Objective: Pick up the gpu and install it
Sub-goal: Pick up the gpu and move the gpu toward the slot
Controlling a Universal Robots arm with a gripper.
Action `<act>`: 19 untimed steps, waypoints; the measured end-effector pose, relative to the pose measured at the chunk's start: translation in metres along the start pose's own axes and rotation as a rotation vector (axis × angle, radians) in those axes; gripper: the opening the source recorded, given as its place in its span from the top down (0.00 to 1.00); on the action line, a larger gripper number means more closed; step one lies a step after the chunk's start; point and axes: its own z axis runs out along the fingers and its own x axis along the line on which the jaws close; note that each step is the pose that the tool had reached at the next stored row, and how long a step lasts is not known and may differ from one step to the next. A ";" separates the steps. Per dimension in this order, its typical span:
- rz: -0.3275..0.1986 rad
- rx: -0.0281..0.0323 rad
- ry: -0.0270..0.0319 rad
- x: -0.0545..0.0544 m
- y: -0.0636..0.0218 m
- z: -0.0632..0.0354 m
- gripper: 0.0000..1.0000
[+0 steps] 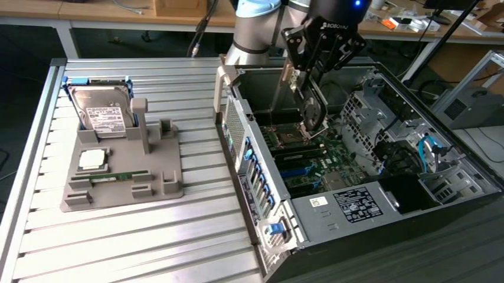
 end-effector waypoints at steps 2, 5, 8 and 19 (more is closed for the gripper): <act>0.000 0.0004 0.0000 -0.001 -0.0001 0.0003 0.73; 0.000 0.0009 0.0000 -0.001 -0.0003 0.0011 0.73; 0.000 0.0016 -0.0001 -0.003 -0.0005 0.0019 0.73; 0.000 0.0033 -0.0003 -0.006 -0.0010 0.0045 0.73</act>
